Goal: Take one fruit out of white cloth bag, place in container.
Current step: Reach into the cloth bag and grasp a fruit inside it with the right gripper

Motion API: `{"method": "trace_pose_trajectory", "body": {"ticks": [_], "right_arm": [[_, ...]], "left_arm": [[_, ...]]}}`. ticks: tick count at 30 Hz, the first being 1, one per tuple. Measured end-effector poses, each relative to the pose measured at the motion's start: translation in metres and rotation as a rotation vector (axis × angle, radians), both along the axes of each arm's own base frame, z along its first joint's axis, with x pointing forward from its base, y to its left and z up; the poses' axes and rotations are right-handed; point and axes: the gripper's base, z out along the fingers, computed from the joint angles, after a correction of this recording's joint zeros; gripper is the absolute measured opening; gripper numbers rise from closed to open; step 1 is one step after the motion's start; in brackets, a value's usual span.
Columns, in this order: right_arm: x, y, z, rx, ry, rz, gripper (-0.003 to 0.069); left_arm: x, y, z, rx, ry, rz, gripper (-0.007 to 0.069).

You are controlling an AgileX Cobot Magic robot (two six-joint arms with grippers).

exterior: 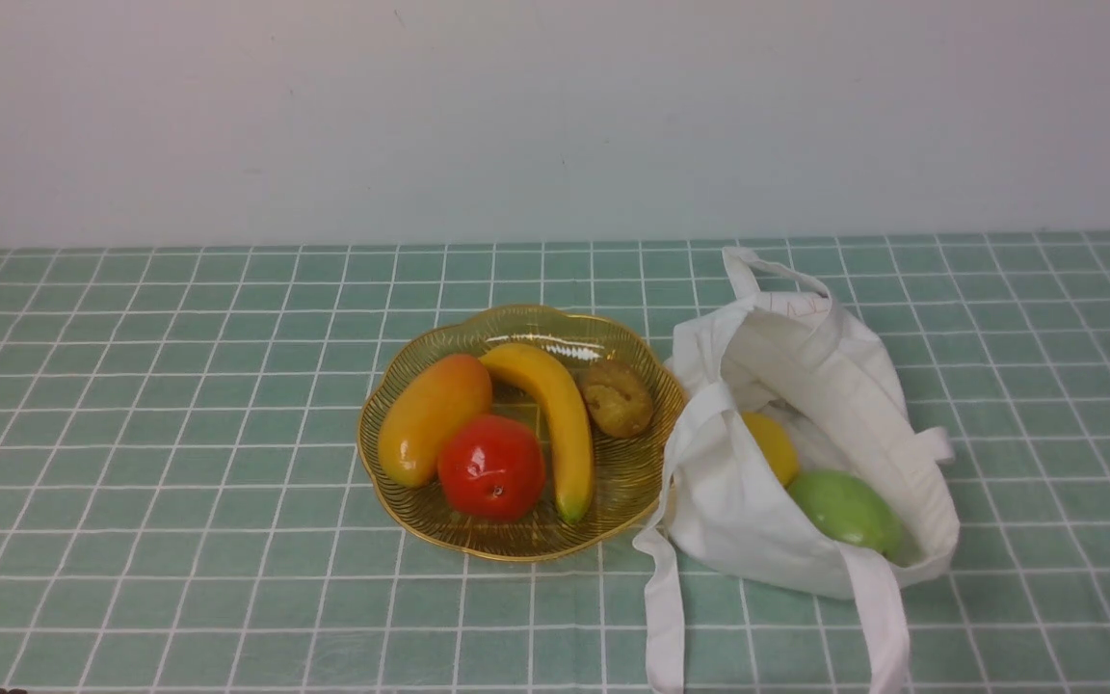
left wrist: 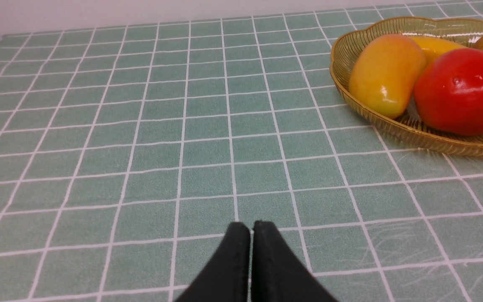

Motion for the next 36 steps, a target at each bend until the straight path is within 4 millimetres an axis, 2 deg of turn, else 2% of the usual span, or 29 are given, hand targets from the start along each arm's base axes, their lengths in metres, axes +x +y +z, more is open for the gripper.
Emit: {"method": "trace_pose_trajectory", "body": {"ticks": [7,10,11,13,15,17,24,26,27,28,29,30,31,32,33,34,36], "right_arm": [[0.000,0.000,0.001,0.035,-0.016,-0.003,-0.0015],[0.001,0.003,0.007,0.343,-0.047,-0.016,-0.0015],[0.001,0.004,0.007,0.380,-0.048,-0.019,-0.0015],[0.001,0.005,0.012,0.660,-0.069,-0.031,-0.0015],[0.001,0.005,0.014,0.821,-0.072,-0.039,-0.0015],[0.001,0.005,0.015,0.904,-0.064,-0.042,-0.0015],[0.001,0.004,0.018,1.025,-0.084,-0.050,-0.0015],[0.000,0.001,0.032,1.056,-0.165,-0.041,-0.0015],[-0.002,-0.001,0.046,1.040,-0.239,-0.030,-0.0015],[-0.007,-0.005,0.069,0.997,-0.363,-0.014,-0.0015],[-0.010,-0.007,0.079,0.967,-0.419,-0.009,-0.0015],[-0.015,-0.009,0.099,0.877,-0.510,-0.004,-0.0015],[-0.016,-0.009,0.102,0.864,-0.522,-0.004,-0.0015],[-0.019,-0.010,0.126,0.758,-0.575,-0.006,-0.0015],[-0.019,-0.009,0.138,0.711,-0.577,-0.001,-0.0015],[-0.016,-0.008,0.140,0.688,-0.566,-0.004,-0.0015],[0.002,0.002,0.164,0.589,-0.397,0.043,-0.0015]], "left_arm": [[0.000,0.000,0.000,0.000,0.000,0.000,-0.0008],[0.000,0.000,0.000,0.000,0.000,0.000,-0.0008],[0.000,0.000,0.000,0.000,0.000,0.000,-0.0008],[0.000,0.000,0.000,0.000,0.000,0.000,-0.0008],[0.000,0.000,0.000,0.000,0.000,0.000,-0.0008],[0.000,0.000,0.000,0.000,0.000,0.000,-0.0008],[0.000,0.000,0.000,0.000,0.000,0.000,-0.0008],[0.000,0.000,0.000,0.000,0.000,0.000,-0.0008],[0.000,0.000,0.000,0.000,0.000,0.000,-0.0008],[0.000,0.000,0.000,0.000,0.000,0.000,-0.0008],[0.000,0.000,0.000,0.000,0.000,0.000,-0.0008],[0.000,0.000,0.000,0.000,0.000,0.000,-0.0008],[0.000,0.000,0.000,0.000,0.000,0.000,-0.0008],[0.000,0.000,0.000,0.000,0.000,0.000,-0.0008],[0.000,0.000,0.000,0.000,0.000,0.000,-0.0008],[0.000,0.000,0.000,0.000,0.000,0.000,-0.0008],[0.000,0.000,0.000,0.000,0.000,0.000,-0.0008]]}}
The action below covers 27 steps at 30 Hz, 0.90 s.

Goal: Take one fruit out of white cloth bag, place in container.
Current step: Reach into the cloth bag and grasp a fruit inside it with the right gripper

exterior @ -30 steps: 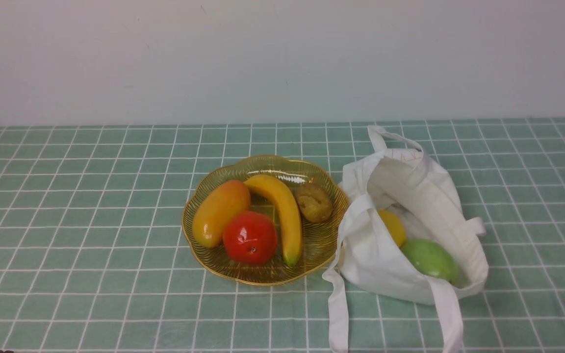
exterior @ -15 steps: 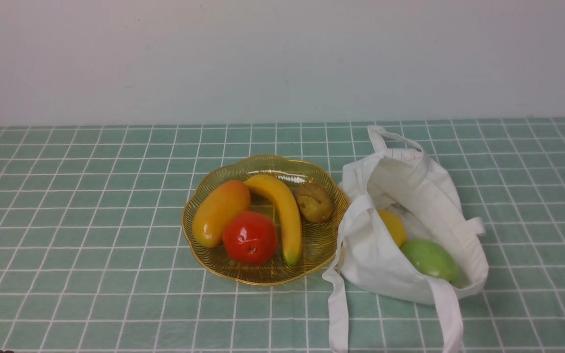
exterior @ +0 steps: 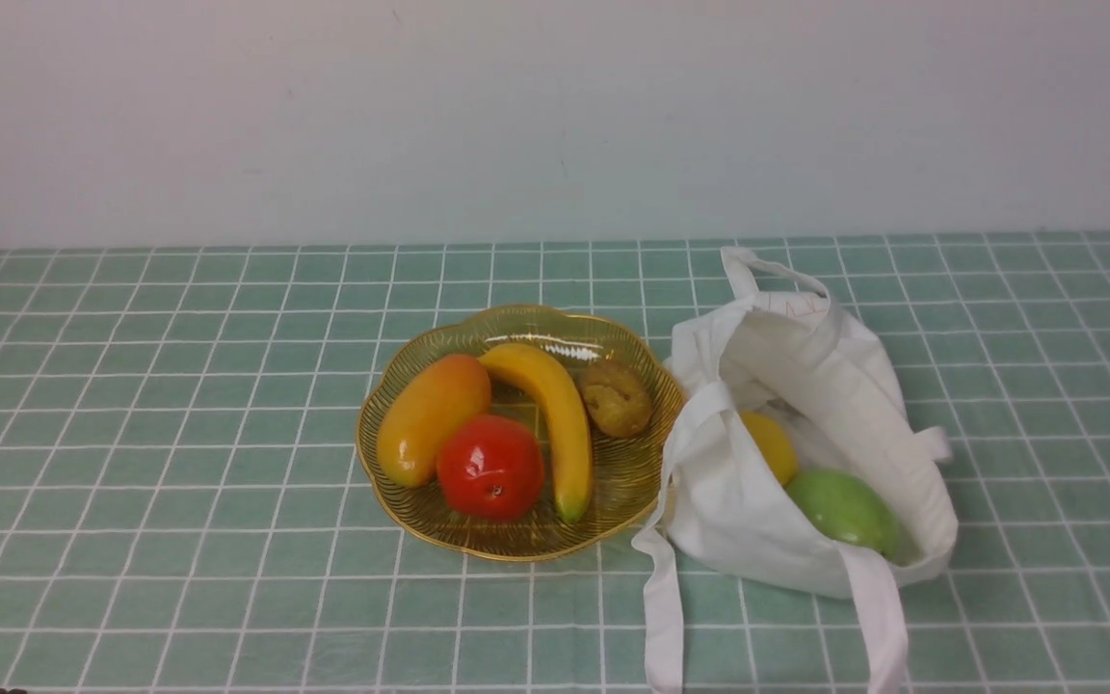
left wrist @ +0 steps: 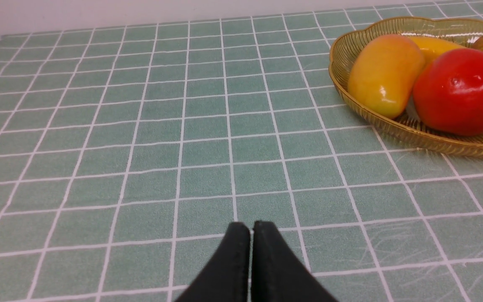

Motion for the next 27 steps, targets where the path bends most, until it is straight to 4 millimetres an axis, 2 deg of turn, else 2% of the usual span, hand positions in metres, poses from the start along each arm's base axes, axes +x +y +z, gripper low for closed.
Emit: {"method": "trace_pose_trajectory", "body": {"ticks": [1,2,5,7,9,10,13,14,15,18,21,24,26,27], "right_arm": [[0.011,0.007,0.004,-0.034,0.104,0.061,-0.0015],[0.010,0.008,0.006,-0.038,0.111,0.072,-0.0015],[0.042,0.023,0.001,-0.100,0.391,0.212,-0.0015],[0.063,0.031,-0.012,-0.131,0.584,0.295,-0.0015],[0.080,0.035,-0.024,-0.158,0.708,0.330,-0.0015],[0.095,0.036,-0.035,-0.178,0.796,0.342,-0.0014],[0.124,0.038,-0.057,-0.209,0.943,0.353,0.0001],[0.126,0.038,-0.059,-0.210,0.952,0.353,0.0003],[0.142,0.039,-0.068,-0.218,1.013,0.359,0.0029],[0.167,0.041,-0.077,-0.250,1.067,0.375,0.0091],[0.195,0.047,-0.086,-0.332,1.097,0.422,0.0213],[0.211,0.058,-0.090,-0.410,1.119,0.504,0.0323],[0.224,0.072,-0.094,-0.462,1.143,0.582,0.0440],[0.225,0.073,-0.095,-0.466,1.145,0.587,0.0449]], "left_arm": [[0.000,0.000,0.000,0.000,0.000,0.000,-0.0008],[0.000,0.000,0.000,0.000,0.000,0.000,-0.0008],[0.000,0.000,0.000,0.000,0.000,0.000,-0.0008],[0.000,0.000,0.000,0.000,0.000,0.000,-0.0008],[0.000,0.000,0.000,0.000,0.000,0.000,-0.0008],[0.000,0.000,0.000,0.000,0.000,0.000,-0.0008],[0.000,0.000,0.000,0.000,0.000,0.000,-0.0008],[0.000,0.000,0.000,0.000,0.000,0.000,-0.0008],[0.000,0.000,0.000,0.000,0.000,0.000,-0.0008],[0.000,0.000,0.000,0.000,0.000,0.000,-0.0008],[0.000,0.000,0.000,0.000,0.000,0.000,-0.0008],[0.000,0.000,0.000,0.000,0.000,0.000,-0.0008],[0.000,0.000,0.000,0.000,0.000,0.000,-0.0008],[0.000,0.000,0.000,0.000,0.000,0.000,-0.0008]]}}
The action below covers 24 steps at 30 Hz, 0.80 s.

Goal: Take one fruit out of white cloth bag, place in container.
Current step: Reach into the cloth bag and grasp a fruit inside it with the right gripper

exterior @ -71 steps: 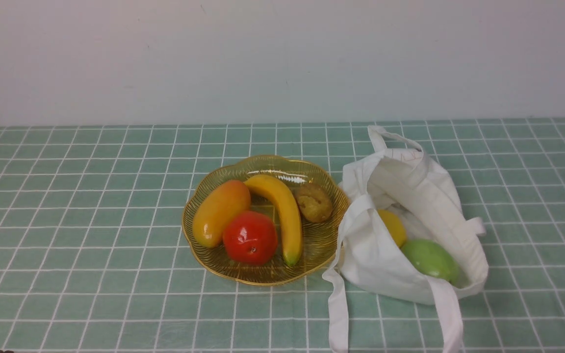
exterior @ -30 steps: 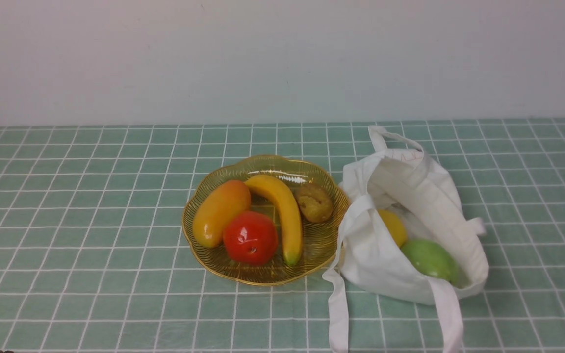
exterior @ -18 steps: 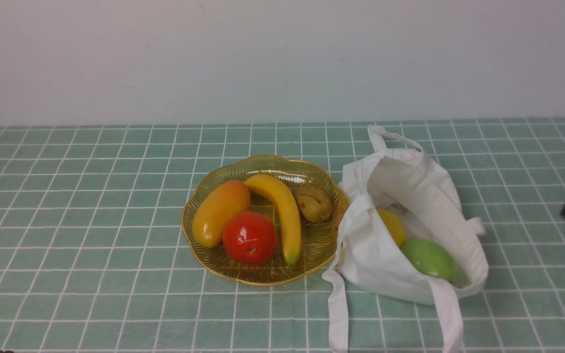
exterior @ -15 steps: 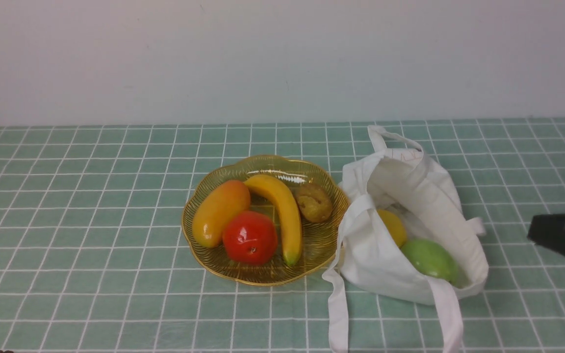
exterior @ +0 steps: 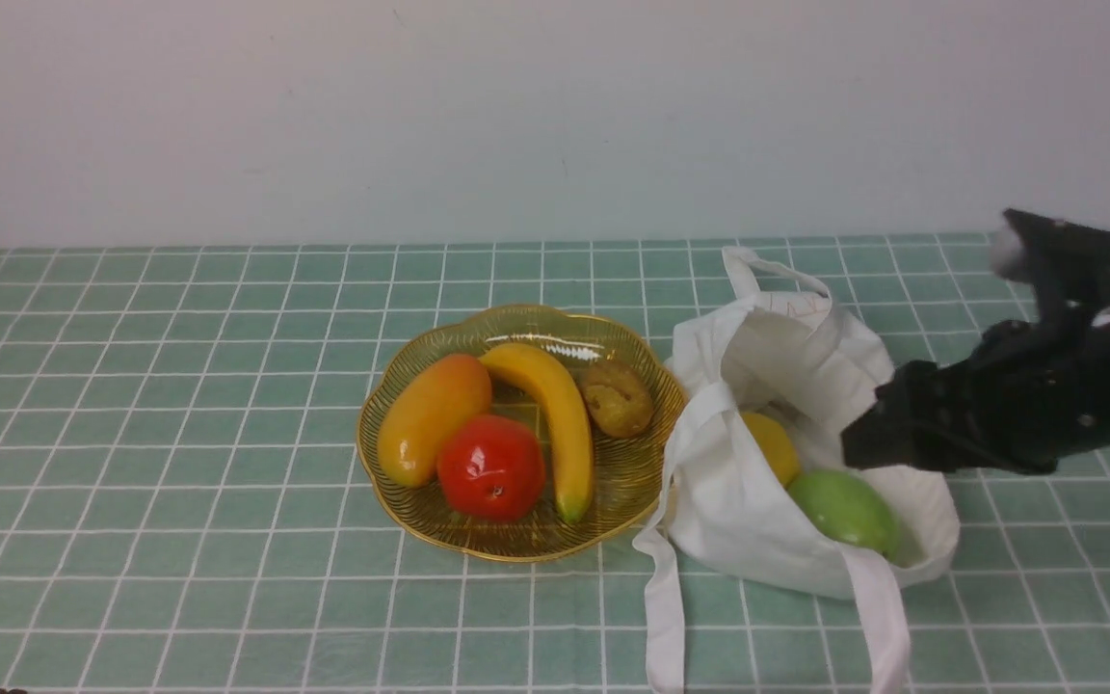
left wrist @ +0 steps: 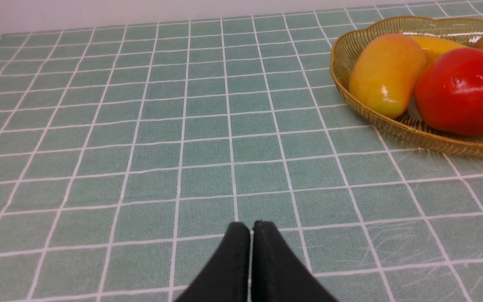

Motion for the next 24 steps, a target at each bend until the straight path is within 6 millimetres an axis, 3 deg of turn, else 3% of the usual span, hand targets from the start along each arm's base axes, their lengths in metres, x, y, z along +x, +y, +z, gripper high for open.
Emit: {"method": "trace_pose_trajectory", "body": {"ticks": [2,5,8,17,24], "right_arm": [[0.017,0.009,-0.007,-0.014,0.017,0.034,0.0570],[0.032,0.011,-0.017,-0.053,0.037,0.046,0.0662],[0.039,0.010,-0.024,-0.076,0.053,0.045,0.0681],[0.053,0.011,-0.069,-0.171,0.181,0.098,0.0692],[0.058,0.012,-0.073,-0.164,0.185,0.091,0.0680]], "left_arm": [[0.000,0.000,0.000,0.000,0.000,0.000,-0.0008],[0.000,0.000,0.000,0.000,0.000,0.000,-0.0008],[0.000,0.000,0.000,0.000,0.000,0.000,-0.0008],[0.000,0.000,0.000,0.000,0.000,0.000,-0.0008],[0.000,0.000,0.000,0.000,0.000,0.000,-0.0008]]}}
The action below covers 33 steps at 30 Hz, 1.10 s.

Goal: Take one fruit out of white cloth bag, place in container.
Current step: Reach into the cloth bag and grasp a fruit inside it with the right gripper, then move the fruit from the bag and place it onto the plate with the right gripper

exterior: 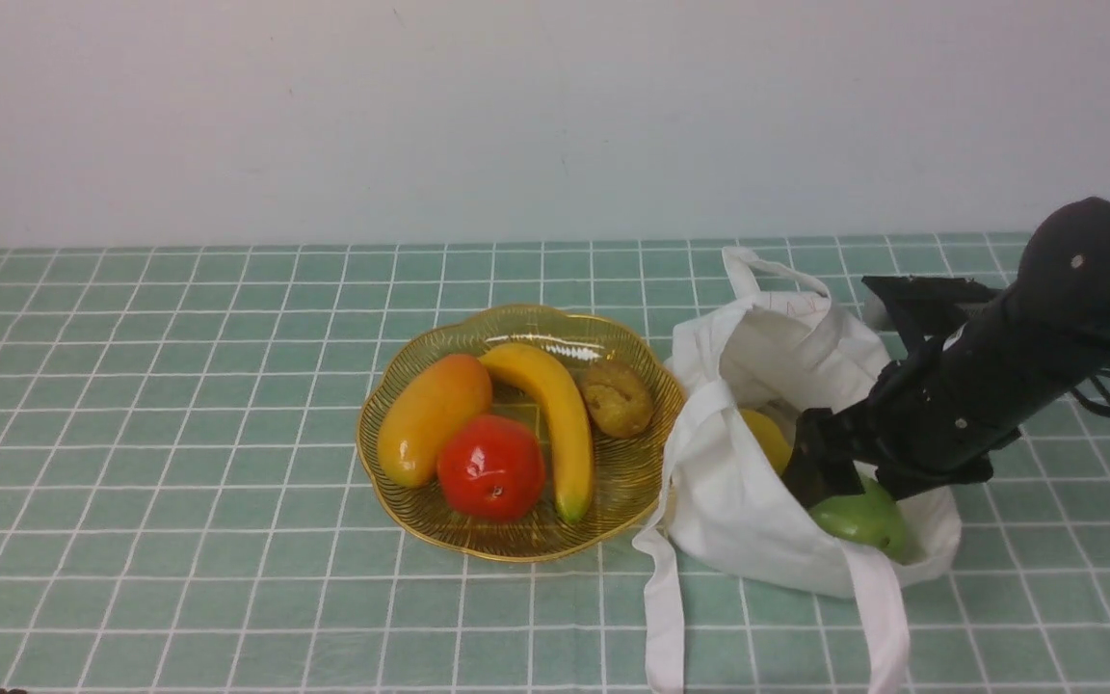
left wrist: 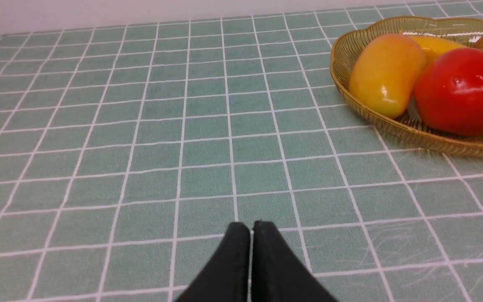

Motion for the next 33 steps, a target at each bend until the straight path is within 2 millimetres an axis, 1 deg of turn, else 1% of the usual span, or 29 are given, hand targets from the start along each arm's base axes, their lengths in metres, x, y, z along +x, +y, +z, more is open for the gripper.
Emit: {"method": "trace_pose_trajectory", "body": {"ticks": [1,6,14,21,23,24,26,27,28,29,30,33], "right_arm": [[0.000,0.000,0.000,0.000,0.000,0.000,0.0680],[0.001,0.000,0.000,0.001,-0.003,-0.002,0.0622],[-0.001,-0.002,-0.001,-0.034,0.019,0.010,0.0620],[-0.002,-0.009,0.010,-0.116,0.053,0.034,0.0620],[-0.003,-0.013,0.026,-0.165,0.074,0.058,0.0620],[-0.003,-0.013,0.028,-0.166,0.073,0.058,0.0620],[-0.004,-0.014,0.045,-0.173,0.064,0.055,0.0619],[-0.007,-0.015,0.065,-0.180,0.048,0.049,0.0618],[-0.007,-0.016,0.072,-0.182,0.032,0.044,0.0618],[-0.009,-0.017,0.084,-0.185,0.012,0.036,0.0618],[-0.010,-0.017,0.089,-0.187,0.006,0.031,0.0618],[-0.019,-0.021,0.126,-0.179,-0.079,-0.010,0.0618]], "left_arm": [[0.000,0.000,0.000,0.000,0.000,0.000,-0.0008],[0.000,0.000,0.000,0.000,0.000,0.000,-0.0008],[0.000,0.000,0.000,0.000,0.000,0.000,-0.0008],[0.000,0.000,0.000,0.000,0.000,0.000,-0.0008],[0.000,0.000,0.000,0.000,0.000,0.000,-0.0008],[0.000,0.000,0.000,0.000,0.000,0.000,-0.0008],[0.000,0.000,0.000,0.000,0.000,0.000,-0.0008],[0.000,0.000,0.000,0.000,0.000,0.000,-0.0008],[0.000,0.000,0.000,0.000,0.000,0.000,-0.0008],[0.000,0.000,0.000,0.000,0.000,0.000,-0.0008],[0.000,0.000,0.000,0.000,0.000,0.000,-0.0008],[0.000,0.000,0.000,0.000,0.000,0.000,-0.0008]]}}
